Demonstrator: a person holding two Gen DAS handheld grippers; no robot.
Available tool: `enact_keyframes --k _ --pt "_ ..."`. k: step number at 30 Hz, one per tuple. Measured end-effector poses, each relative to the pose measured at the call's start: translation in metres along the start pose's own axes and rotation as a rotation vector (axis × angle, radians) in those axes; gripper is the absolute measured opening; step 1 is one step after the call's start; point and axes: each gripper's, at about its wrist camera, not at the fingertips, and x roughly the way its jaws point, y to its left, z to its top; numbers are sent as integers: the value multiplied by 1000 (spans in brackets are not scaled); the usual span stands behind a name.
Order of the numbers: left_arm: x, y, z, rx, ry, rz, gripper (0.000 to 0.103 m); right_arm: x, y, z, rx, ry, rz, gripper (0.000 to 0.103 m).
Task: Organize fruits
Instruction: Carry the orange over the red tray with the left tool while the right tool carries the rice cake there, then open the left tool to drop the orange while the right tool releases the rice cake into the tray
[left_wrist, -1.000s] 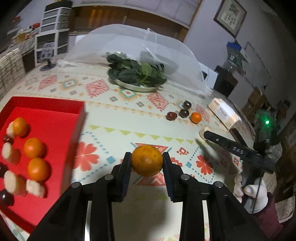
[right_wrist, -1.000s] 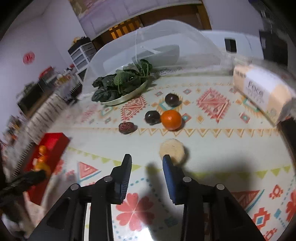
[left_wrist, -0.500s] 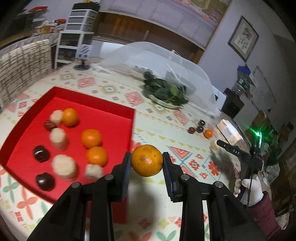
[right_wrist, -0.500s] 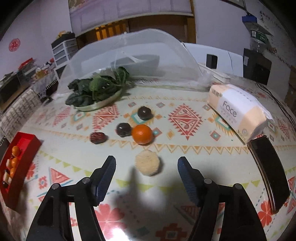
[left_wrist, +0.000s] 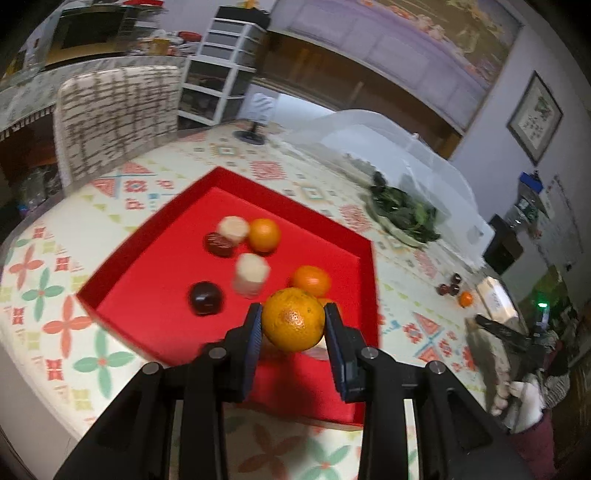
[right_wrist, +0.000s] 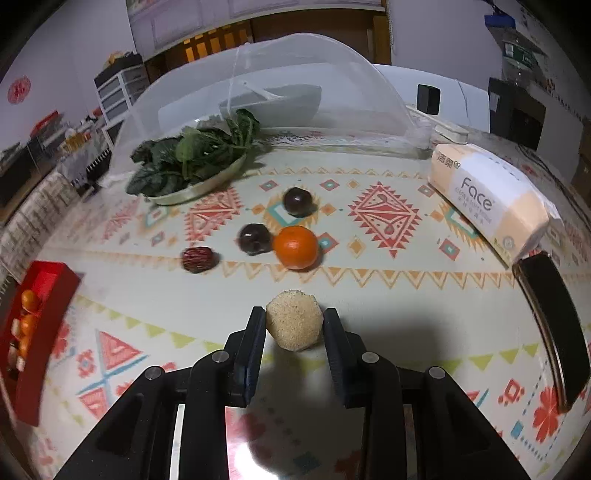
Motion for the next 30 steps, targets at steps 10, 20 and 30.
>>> enact_keyframes --k 10,20,30 --pt "9 30 5 -52 18 79 32 -38 118 -5 -163 -6 248 34" --pt "-2 54 25 -110 -34 51 67 -31 253 -22 -334 65 435 34" --pt "-14 70 24 -155 -46 21 89 5 313 -23 -396 112 396 34"
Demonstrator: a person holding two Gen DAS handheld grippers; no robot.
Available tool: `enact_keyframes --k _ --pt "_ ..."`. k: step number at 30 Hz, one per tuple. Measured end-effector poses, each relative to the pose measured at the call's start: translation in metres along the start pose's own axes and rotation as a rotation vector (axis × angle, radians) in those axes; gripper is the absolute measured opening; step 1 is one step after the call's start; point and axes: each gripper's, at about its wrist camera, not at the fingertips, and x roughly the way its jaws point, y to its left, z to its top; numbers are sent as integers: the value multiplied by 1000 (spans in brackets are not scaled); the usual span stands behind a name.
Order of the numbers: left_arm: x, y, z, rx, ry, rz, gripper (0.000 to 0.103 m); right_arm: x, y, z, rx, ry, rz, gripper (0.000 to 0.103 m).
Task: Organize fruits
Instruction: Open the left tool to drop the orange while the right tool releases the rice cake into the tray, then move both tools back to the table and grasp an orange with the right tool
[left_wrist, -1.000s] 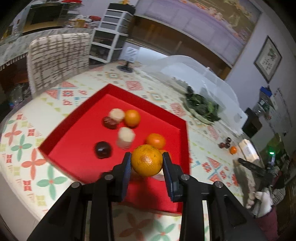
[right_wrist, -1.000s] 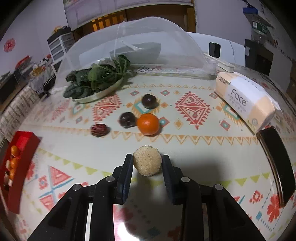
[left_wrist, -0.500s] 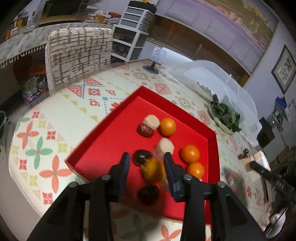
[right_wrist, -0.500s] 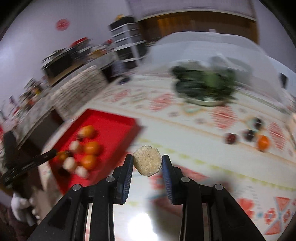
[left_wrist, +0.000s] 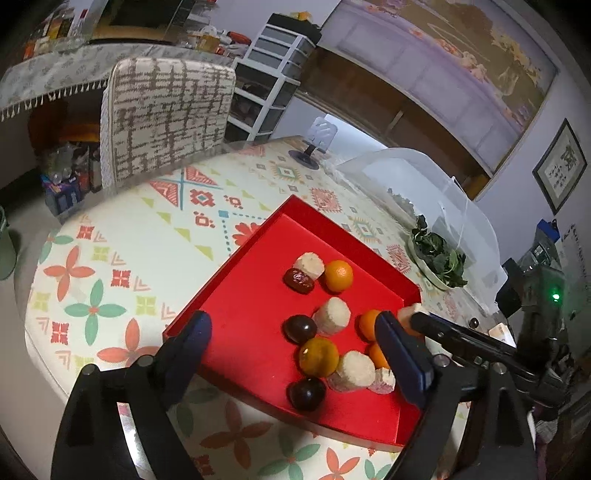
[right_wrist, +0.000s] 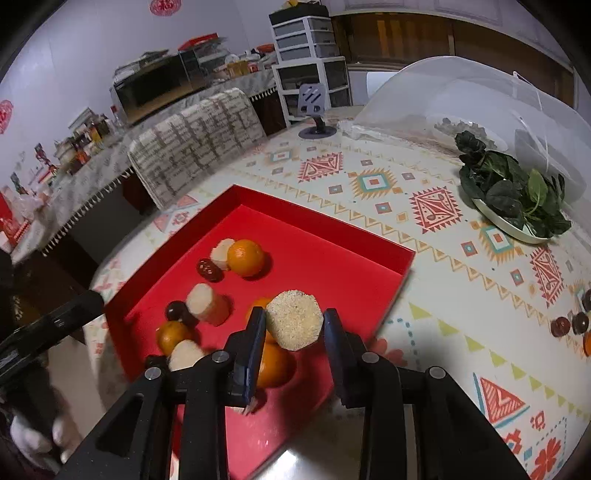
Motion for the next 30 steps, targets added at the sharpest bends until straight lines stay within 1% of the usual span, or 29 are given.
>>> enact_keyframes --k 3,8,14,17,20,21,22,26,27,30 --pt "1 6 1 -18 15 -2 89 6 -2 3 16 6 -4 35" --pt "-2 6 0 -17 14 -1 89 3 -3 7 27 -11 -5 44" --pt "-9 -9 -3 24 7 -4 89 -16 -7 7 40 -53 -11 53" --pt "-13 -23 -6 58 0 7 89 -28 -16 4 66 -72 -14 55" --pt "-16 -43 -12 118 -9 38 90 -40 -28 -3 96 -89 -18 59" --pt "-16 -54 -15 146 -5 56 94 -44 -32 -6 106 -95 -21 60" --pt "-14 -63 -18 166 0 74 95 -48 -37 -9 117 -101 -23 60" --pt "-13 -97 -33 256 11 90 96 -65 -58 -25 167 -122 -26 61" --pt "-13 -109 -39 294 9 112 96 -69 -62 -28 177 -128 -26 61" --pt "-16 -137 -54 381 -36 170 96 -84 -79 -41 209 -147 -30 61"
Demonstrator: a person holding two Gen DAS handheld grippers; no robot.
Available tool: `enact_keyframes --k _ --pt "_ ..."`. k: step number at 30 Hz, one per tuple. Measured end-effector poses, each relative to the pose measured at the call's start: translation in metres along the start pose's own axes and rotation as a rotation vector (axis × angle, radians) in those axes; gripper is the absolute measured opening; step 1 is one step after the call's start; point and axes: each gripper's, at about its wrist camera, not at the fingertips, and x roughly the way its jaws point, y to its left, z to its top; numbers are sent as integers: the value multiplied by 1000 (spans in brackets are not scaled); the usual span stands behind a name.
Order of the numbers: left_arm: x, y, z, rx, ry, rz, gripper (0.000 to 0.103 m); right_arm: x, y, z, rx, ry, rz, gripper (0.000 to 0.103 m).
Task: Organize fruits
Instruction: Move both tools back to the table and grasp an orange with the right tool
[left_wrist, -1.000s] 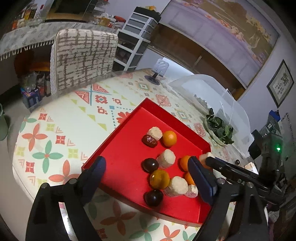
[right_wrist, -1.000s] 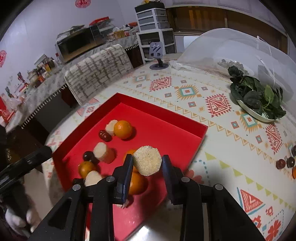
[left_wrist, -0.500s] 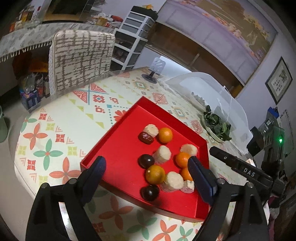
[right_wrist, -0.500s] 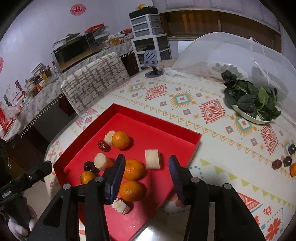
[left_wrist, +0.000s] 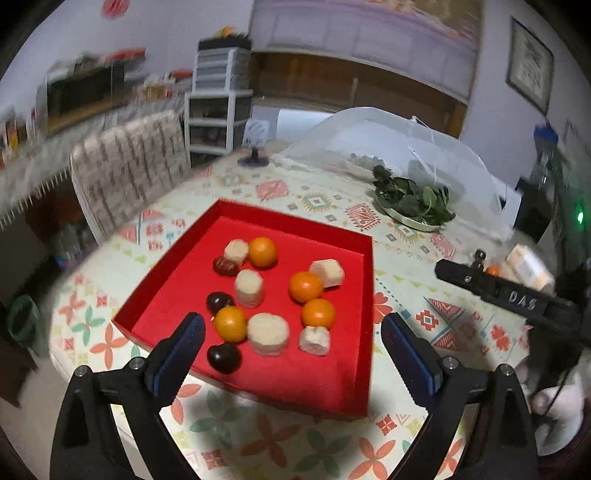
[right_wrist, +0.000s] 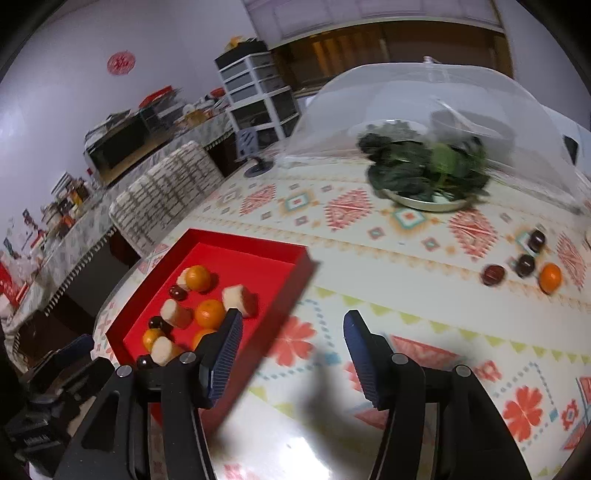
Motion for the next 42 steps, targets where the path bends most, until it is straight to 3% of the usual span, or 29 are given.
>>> enact_keyframes --k 6,18,36,42 --pt "-19 -46 -4 118 -86 87 96 -34 -44 -12 72 -49 -16 66" --pt "-20 -112 -15 224 -58 59 96 -80 -123 -39 186 -96 -62 67" --pt "4 -145 -25 288 25 25 96 -94 -182 -55 270 -100 -108 69" --pt "26 -146 -18 269 85 -51 96 -88 -193 -53 275 -87 -135 70"
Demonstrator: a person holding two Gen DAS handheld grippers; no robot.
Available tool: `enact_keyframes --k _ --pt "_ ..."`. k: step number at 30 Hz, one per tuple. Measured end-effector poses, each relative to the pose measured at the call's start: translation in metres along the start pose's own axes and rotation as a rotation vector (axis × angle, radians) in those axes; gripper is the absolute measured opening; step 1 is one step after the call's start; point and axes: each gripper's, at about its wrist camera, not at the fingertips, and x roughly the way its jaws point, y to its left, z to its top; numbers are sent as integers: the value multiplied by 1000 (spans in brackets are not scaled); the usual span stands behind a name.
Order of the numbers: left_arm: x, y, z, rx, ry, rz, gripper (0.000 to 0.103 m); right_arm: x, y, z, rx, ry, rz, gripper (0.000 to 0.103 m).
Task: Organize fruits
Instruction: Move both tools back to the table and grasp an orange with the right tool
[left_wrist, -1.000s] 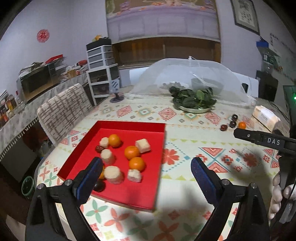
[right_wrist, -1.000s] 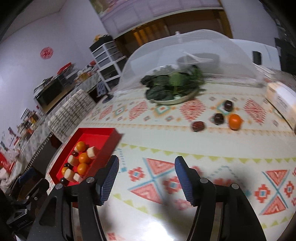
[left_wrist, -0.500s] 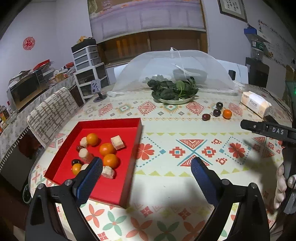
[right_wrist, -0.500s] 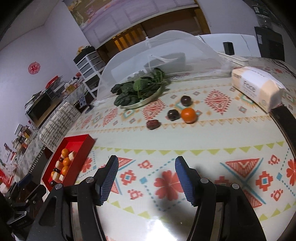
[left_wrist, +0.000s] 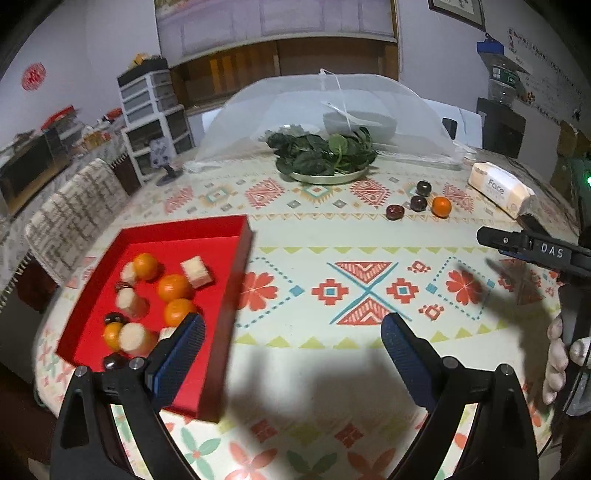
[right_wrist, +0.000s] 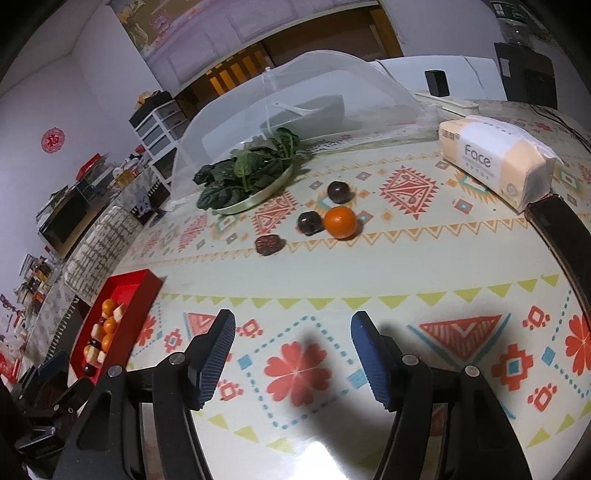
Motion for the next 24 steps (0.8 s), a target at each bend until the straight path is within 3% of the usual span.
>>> enact_keyframes --k 8,17,19,22,24 --pt "37 -2 26 -42 72 -171 96 20 -25 23 2 15 -113 70" --pt "58 -12 100 1 -60 -222 96 77 -24 71 -50 50 -196 70" --pt "71 -16 110 13 -46 -238 92 88 -24 76 -55 60 -205 70" --pt "95 -26 117 39 -9 -253 78 101 -24 79 -68 67 -219 69" --pt "110 -34 116 54 30 -272 61 105 -24 80 -69 74 -211 64"
